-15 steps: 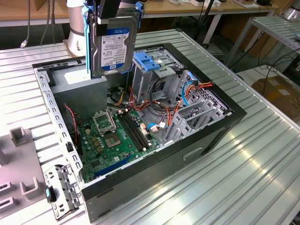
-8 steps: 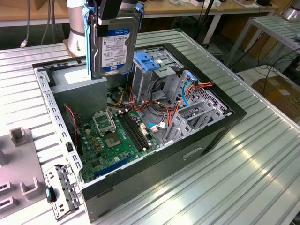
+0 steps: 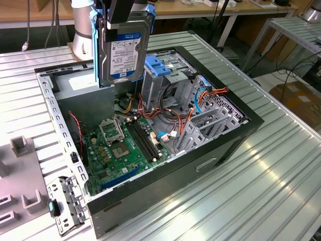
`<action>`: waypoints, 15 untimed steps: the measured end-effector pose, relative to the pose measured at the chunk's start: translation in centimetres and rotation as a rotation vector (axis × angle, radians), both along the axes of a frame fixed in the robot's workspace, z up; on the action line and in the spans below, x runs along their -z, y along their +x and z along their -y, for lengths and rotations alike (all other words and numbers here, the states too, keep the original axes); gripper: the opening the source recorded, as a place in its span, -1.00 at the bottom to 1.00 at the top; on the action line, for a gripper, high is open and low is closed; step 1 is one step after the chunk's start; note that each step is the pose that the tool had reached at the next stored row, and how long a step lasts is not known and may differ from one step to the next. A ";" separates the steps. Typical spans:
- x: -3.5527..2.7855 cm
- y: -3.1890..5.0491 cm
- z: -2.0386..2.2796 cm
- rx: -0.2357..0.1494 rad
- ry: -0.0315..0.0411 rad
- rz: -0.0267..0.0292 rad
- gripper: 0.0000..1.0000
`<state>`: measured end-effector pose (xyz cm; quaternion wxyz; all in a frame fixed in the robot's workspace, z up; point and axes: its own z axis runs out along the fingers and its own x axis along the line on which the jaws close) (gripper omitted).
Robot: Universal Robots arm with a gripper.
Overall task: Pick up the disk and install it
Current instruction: 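Insert the disk into the insertion slot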
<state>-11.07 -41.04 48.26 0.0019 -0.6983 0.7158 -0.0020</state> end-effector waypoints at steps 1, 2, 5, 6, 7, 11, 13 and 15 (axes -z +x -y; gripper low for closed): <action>0.00 0.00 0.00 0.000 0.0000 0.0000 -0.25; 0.00 0.00 0.00 0.000 0.0000 0.0000 -0.25; 0.00 0.00 0.01 0.000 -0.0001 0.0000 -0.25; 0.00 0.00 0.01 0.000 0.0000 0.0000 -0.25; 0.00 0.00 0.01 0.000 0.0000 0.0000 -0.25; 0.00 0.01 0.11 0.000 0.0000 0.0000 -0.25; 0.00 0.00 0.49 0.000 0.0000 0.0000 -0.25; 0.00 0.00 0.77 0.000 0.0000 -0.0001 -0.25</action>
